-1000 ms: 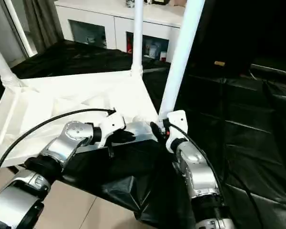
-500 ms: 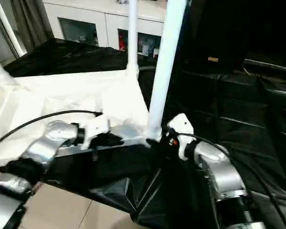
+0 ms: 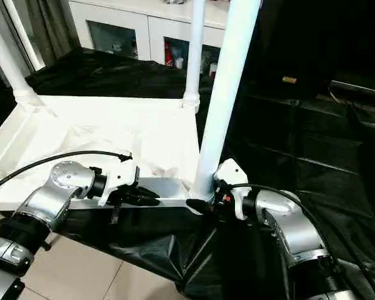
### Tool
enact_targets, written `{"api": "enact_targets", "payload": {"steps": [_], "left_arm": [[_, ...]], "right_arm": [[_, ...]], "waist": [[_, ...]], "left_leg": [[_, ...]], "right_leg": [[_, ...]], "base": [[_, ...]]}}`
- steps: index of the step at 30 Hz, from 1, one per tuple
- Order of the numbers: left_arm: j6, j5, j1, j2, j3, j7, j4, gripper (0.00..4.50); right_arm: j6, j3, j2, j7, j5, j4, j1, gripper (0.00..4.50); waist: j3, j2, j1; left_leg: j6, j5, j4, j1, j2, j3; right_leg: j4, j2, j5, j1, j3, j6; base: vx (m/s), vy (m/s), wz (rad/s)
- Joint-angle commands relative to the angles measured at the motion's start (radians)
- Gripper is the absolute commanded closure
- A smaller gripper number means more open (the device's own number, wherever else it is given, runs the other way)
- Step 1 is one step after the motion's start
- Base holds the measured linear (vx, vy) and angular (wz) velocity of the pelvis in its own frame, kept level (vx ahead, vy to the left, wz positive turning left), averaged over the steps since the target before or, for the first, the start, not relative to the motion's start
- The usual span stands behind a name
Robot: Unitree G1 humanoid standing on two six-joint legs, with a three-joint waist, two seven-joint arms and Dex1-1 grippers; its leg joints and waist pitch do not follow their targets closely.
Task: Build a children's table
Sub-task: Rotate leg to tighten
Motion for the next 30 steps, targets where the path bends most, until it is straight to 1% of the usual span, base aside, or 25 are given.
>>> {"api": "enact_targets", "payload": {"steps": [1,3,8,9,10,11,12,13,14,15,16,17,18,21,22,23,25,26,27,29,30], "left_arm": [[-0.004,-0.011,0.005,-0.01,-0.014,-0.026,-0.035,4.5],[0.002,-0.014,0.01,-0.009,-0.014,-0.027,-0.042,4.5],[0.01,-0.015,0.02,-0.01,-0.012,-0.017,-0.046,4.5],[0.012,-0.014,0.022,-0.012,-0.011,-0.012,-0.046,4.5],[0.011,0.002,0.015,-0.021,-0.008,0.025,-0.027,4.5],[0.007,0.02,0.007,-0.031,-0.006,0.067,-0.002,4.5],[-0.002,0.045,-0.006,-0.044,-0.005,0.121,0.034,4.5],[-0.007,0.058,-0.012,-0.051,-0.005,0.15,0.053,4.5],[-0.006,0.065,-0.017,-0.056,-0.004,0.171,0.065,4.5],[0.009,0.087,-0.034,-0.083,0.001,0.252,0.112,4.5],[0.018,0.092,-0.04,-0.094,0.003,0.278,0.127,4.5],[0.03,0.096,-0.05,-0.118,0.009,0.321,0.147,4.5],[0.054,0.099,-0.063,-0.148,0.013,0.371,0.166,4.5],[0.075,0.107,-0.076,-0.179,0.015,0.429,0.183,4.5],[0.09,0.119,-0.09,-0.204,0.015,0.478,0.202,4.5],[0.09,0.119,-0.09,-0.204,0.015,0.478,0.202,4.5],[0.103,0.138,-0.111,-0.237,0.014,0.541,0.232,4.5],[0.103,0.138,-0.111,-0.237,0.014,0.541,0.232,4.5],[0.092,0.155,-0.119,-0.245,0.006,0.554,0.24,4.5],[0.089,0.156,-0.118,-0.242,0.006,0.55,0.238,4.5],[0.088,0.156,-0.118,-0.242,0.006,0.549,0.238,4.5]], "right_arm": [[0.004,0.011,-0.005,0.007,0.01,-0.025,0.002,1.36],[0.004,0.01,-0.002,0.006,0.014,-0.024,0.004,1.6],[0.009,-0.005,0.024,-0.023,0.022,-0.017,0.016,1.71],[0.01,-0.009,0.028,-0.028,0.025,-0.015,0.017,1.71],[0.009,-0.024,0.046,-0.064,0.022,0.002,0.016,1.71],[0.007,-0.041,0.068,-0.109,0.018,0.025,0.012,1.72],[0.0,-0.063,0.097,-0.176,0.008,0.059,0.006,1.72],[-0.004,-0.074,0.113,-0.213,0.003,0.077,0.002,1.72],[-0.004,-0.082,0.125,-0.239,0.0,0.089,0.001,1.73],[-0.005,-0.106,0.175,-0.337,-0.011,0.129,-0.003,1.73],[-0.004,-0.112,0.193,-0.368,-0.013,0.141,-0.003,1.73],[-0.006,-0.12,0.228,-0.438,-0.026,0.156,-0.004,1.73],[0.004,-0.126,0.273,-0.507,-0.033,0.16,-0.004,1.73],[0.01,-0.124,0.316,-0.595,-0.057,0.167,-0.008,1.73],[0.007,-0.118,0.348,-0.628,-0.068,0.173,-0.014,1.73],[0.007,-0.118,0.348,-0.628,-0.068,0.173,-0.014,1.73],[-0.008,-0.104,0.392,-0.656,-0.079,0.181,-0.024,1.73],[-0.008,-0.104,0.392,-0.656,-0.079,0.181,-0.024,1.17],[-0.025,-0.099,0.408,-0.64,-0.07,0.175,-0.029,1.03],[-0.029,-0.1,0.407,-0.632,-0.065,0.17,-0.03,1.01],[-0.03,-0.1,0.407,-0.63,-0.064,0.169,-0.031,0.94]], "waist": [[-0.058,-0.005,0.001],[-0.059,-0.005,0.001],[-0.058,-0.002,0.0],[-0.059,-0.003,0.0],[-0.057,-0.004,-0.002],[-0.057,-0.003,-0.002],[-0.055,-0.003,-0.005],[-0.053,-0.003,-0.004],[-0.053,-0.002,-0.005],[-0.051,-0.003,-0.005],[-0.049,0.0,-0.005],[-0.05,-0.002,-0.007],[-0.051,-0.001,-0.007],[-0.051,0.0,-0.006],[-0.051,-0.001,-0.005],[-0.05,0.0,-0.006],[-0.05,-0.001,-0.004],[-0.049,0.001,-0.002],[-0.049,-0.003,-0.002],[-0.05,0.0,-0.001],[-0.051,0.0,-0.003]], "left_leg": [[0.078,-0.052,-0.061,-0.008,0.019,0.004],[0.079,-0.047,-0.06,-0.01,0.019,0.004],[0.075,-0.056,-0.061,-0.009,0.019,0.004],[0.073,-0.057,-0.061,-0.009,0.019,0.004],[0.071,-0.064,-0.061,-0.009,0.018,0.004],[0.069,-0.068,-0.062,-0.008,0.019,0.004],[0.063,-0.078,-0.062,-0.008,0.017,0.005],[0.047,-0.099,-0.063,-0.005,0.015,0.005],[0.039,-0.109,-0.065,-0.006,0.015,0.003],[0.029,-0.12,-0.066,-0.004,0.016,0.003],[0.015,-0.144,-0.068,-0.001,0.016,0.003],[0.012,-0.149,-0.069,-0.002,0.015,0.002],[0.004,-0.149,-0.07,-0.002,0.015,0.001],[-0.003,-0.145,-0.072,-0.003,0.014,-0.001],[0.0,-0.153,-0.073,-0.003,0.013,-0.002],[0.001,-0.155,-0.072,-0.003,0.012,0.0],[0.003,-0.162,-0.073,-0.003,0.012,-0.001],[0.004,-0.171,-0.074,0.0,0.013,-0.001],[0.008,-0.173,-0.074,-0.001,0.013,0.0],[0.013,-0.17,-0.075,-0.005,0.013,-0.002],[0.013,-0.164,-0.076,-0.009,0.014,-0.004]], "right_leg": [[-0.053,-0.067,-0.018,0.064,0.043,-0.25],[-0.052,-0.066,-0.005,0.065,0.043,-0.252],[-0.053,-0.066,-0.015,0.064,0.043,-0.252],[-0.053,-0.066,-0.016,0.065,0.042,-0.251],[-0.055,-0.066,-0.029,0.065,0.042,-0.249],[-0.056,-0.066,-0.037,0.063,0.043,-0.248],[-0.06,-0.066,-0.061,0.059,0.043,-0.243],[-0.067,-0.066,-0.113,0.058,0.042,-0.233],[-0.068,-0.066,-0.14,0.058,0.042,-0.225],[-0.072,-0.066,-0.172,0.058,0.043,-0.21],[-0.076,-0.067,-0.213,0.052,0.043,-0.201],[-0.078,-0.066,-0.23,0.054,0.043,-0.195],[-0.078,-0.066,-0.231,0.053,0.044,-0.184],[-0.08,-0.066,-0.234,0.054,0.045,-0.172],[-0.081,-0.066,-0.245,0.054,0.044,-0.165],[-0.083,-0.065,-0.248,0.052,0.045,-0.163],[-0.085,-0.066,-0.262,0.051,0.045,-0.159],[-0.086,-0.066,-0.272,0.048,0.045,-0.155],[-0.088,-0.066,-0.273,0.049,0.045,-0.154],[-0.087,-0.068,-0.27,0.051,0.045,-0.151],[-0.084,-0.068,-0.259,0.055,0.044,-0.148]], "base": [[0.0,0.0,0.0],[0.0,0.0,0.0],[0.0,0.0,0.0],[0.0,0.0,0.0],[0.0,0.0,0.0],[0.0,0.0,0.0],[0.0,0.0,0.0],[0.0,0.0,0.0],[0.0,0.0,0.0],[0.0,0.0,0.0],[0.0,0.0,0.0],[0.0,0.0,0.0],[0.0,0.0,0.0],[0.0,0.0,0.0],[0.0,0.0,0.0],[0.0,0.0,0.0],[0.0,0.0,0.0],[0.0,0.0,0.0],[0.0,0.0,0.0],[0.0,0.0,0.0],[0.0,0.0,0.0]]}}
